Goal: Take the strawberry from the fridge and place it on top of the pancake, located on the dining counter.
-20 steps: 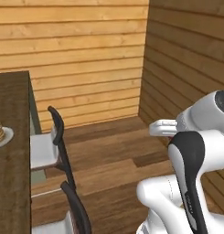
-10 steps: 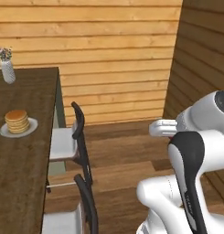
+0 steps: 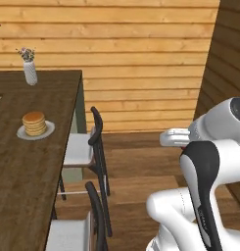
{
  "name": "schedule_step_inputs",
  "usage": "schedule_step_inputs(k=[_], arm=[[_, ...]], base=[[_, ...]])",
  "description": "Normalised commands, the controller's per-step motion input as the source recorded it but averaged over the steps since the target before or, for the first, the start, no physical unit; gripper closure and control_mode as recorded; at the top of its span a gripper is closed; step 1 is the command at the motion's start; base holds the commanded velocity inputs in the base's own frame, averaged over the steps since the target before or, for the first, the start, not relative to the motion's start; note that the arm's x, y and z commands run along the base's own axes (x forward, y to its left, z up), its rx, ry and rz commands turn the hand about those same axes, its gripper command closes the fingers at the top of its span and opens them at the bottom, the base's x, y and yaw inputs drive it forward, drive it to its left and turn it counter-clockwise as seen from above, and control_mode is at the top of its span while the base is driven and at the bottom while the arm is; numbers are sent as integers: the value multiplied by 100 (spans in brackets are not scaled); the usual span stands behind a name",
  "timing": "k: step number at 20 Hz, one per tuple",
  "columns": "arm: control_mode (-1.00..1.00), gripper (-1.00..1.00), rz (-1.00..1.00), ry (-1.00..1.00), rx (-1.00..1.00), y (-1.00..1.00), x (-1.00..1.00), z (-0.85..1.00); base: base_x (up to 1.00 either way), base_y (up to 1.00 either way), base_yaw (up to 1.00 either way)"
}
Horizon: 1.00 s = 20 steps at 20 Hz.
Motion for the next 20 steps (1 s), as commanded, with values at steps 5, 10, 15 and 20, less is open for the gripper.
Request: schedule_step_inputs(k=[5, 10, 15, 20], arm=[[100, 100, 0, 0, 0, 0, 0, 0], [100, 100, 0, 0, 0, 0, 0, 0], [100, 100, 0, 0, 0, 0, 0, 0], [100, 100, 0, 0, 0, 0, 0, 0]], base=[[9, -29, 2], [21, -79, 1], [17, -90, 0], [56, 12, 28]])
